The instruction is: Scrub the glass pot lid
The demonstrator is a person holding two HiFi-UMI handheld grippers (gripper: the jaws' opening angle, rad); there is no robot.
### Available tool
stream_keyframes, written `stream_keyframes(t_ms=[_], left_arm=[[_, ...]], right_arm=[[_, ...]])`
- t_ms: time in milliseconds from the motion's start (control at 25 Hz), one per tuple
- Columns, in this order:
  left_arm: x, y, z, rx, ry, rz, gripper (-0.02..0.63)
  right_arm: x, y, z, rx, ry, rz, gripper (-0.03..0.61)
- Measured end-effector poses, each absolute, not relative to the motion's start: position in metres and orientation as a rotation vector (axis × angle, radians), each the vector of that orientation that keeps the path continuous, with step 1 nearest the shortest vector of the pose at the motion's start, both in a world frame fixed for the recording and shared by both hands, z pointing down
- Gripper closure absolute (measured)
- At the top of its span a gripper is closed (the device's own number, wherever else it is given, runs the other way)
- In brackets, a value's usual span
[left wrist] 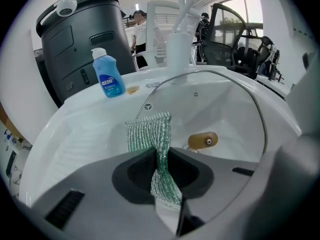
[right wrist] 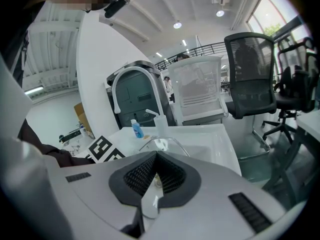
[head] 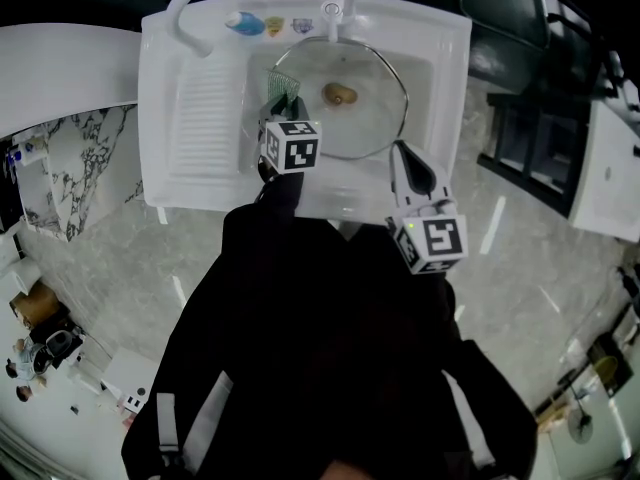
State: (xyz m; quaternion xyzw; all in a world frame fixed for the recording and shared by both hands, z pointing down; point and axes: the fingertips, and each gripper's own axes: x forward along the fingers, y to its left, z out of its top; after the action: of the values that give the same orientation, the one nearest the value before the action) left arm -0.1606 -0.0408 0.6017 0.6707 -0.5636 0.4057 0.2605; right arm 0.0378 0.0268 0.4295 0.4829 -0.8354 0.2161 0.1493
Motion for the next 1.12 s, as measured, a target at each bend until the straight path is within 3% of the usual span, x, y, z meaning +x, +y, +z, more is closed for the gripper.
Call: stream_keyframes(t_ms=[1120], left_arm=[[-0.091, -0.04, 0.607, 1.949, -1.342, 1.098, 0.551]], right_arm=[[0.049, 0.021, 0.434, 1.43, -2.38, 0.648, 0.575]])
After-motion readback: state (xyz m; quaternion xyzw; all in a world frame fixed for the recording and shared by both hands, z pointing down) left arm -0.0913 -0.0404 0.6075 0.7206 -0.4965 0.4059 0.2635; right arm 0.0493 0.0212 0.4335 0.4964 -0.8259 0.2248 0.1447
